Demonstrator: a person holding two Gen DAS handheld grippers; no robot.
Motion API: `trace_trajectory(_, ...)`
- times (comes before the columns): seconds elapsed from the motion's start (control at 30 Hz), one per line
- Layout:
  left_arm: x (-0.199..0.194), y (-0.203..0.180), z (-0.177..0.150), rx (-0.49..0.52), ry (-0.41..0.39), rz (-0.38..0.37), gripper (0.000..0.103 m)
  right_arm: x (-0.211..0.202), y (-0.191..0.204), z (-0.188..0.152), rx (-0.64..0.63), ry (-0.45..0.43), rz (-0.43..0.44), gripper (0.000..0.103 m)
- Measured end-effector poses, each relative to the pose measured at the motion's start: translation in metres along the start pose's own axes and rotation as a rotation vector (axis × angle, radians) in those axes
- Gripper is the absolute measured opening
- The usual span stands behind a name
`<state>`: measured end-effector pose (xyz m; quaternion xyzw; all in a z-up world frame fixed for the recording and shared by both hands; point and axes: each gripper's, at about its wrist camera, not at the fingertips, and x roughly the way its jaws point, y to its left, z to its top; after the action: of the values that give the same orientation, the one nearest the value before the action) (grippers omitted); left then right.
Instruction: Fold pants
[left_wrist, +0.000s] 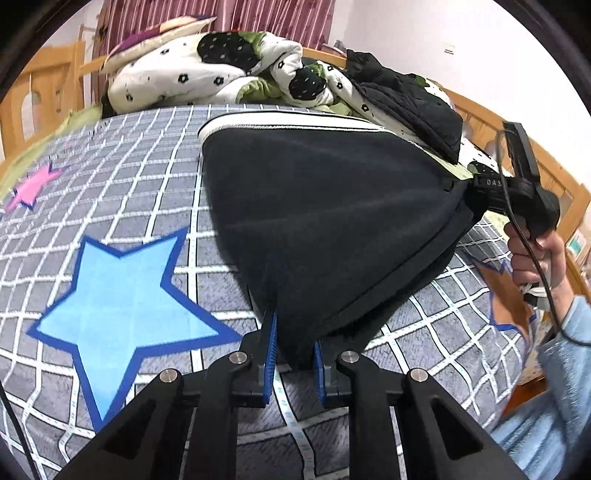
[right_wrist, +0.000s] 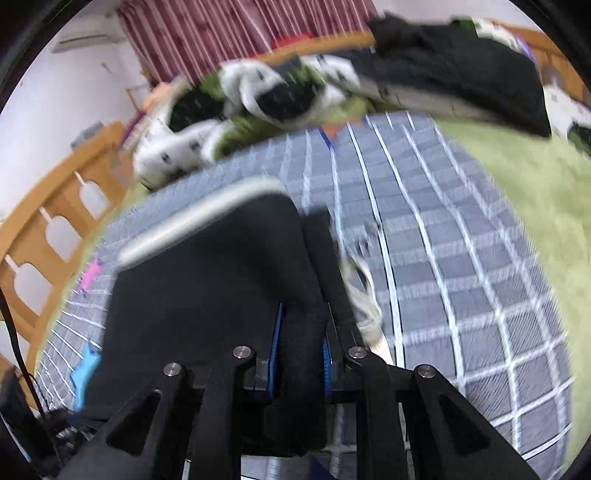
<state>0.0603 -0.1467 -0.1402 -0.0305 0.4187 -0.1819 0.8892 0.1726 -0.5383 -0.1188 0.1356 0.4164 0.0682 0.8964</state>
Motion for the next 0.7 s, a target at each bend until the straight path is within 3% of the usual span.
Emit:
trace_trajectory(0.1, -0.003, -0.003, -0.003, -0.002, 0.013, -0.010, 0.019, -0.007, -0.004, -0.001, -0.001, -0.007, 0.010, 0.018)
trace_trajectory(0.2, -0.008, -0.002, -0.008, -0.023, 0.018, -0.034, 0.022, -0.007, 0.002, -0.001, -0.006, -0.018, -0.033, 0.020)
trace_trajectory(0.27, -0.005, -0.002, -0.007, -0.043, 0.035, -0.042, 0.032, -0.009, 0.007, -0.001, -0.018, -0.021, -0.059, 0.021)
trace_trajectory(0.37, 0.012, -0.002, -0.004, -0.095, 0.057, -0.030, 0.035, -0.016, 0.006, -0.001, 0.021, -0.024, -0.055, 0.023)
trace_trajectory(0.4, 0.016, -0.002, -0.003, -0.114, 0.053, -0.029, 0.031, -0.018, 0.005, -0.002, 0.037, -0.024, -0.051, 0.024)
trace_trajectory(0.43, 0.014, -0.002, -0.002, -0.115, 0.031, -0.001, 0.012, -0.019, 0.004, -0.004, 0.047, -0.023, -0.053, 0.024)
trace_trajectory(0.5, 0.006, -0.003, -0.003, -0.089, -0.018, 0.048, 0.012, -0.019, 0.004, -0.006, 0.055, -0.026, -0.056, 0.024)
trace_trajectory(0.57, 0.008, -0.007, -0.009, -0.028, 0.008, 0.090, 0.012, -0.022, 0.005, -0.008, 0.049, -0.031, -0.059, 0.024)
trace_trajectory(0.7, -0.007, 0.002, -0.010, -0.035, 0.028, 0.017, 0.015, -0.023, 0.014, -0.011, -0.002, -0.016, -0.098, 0.028)
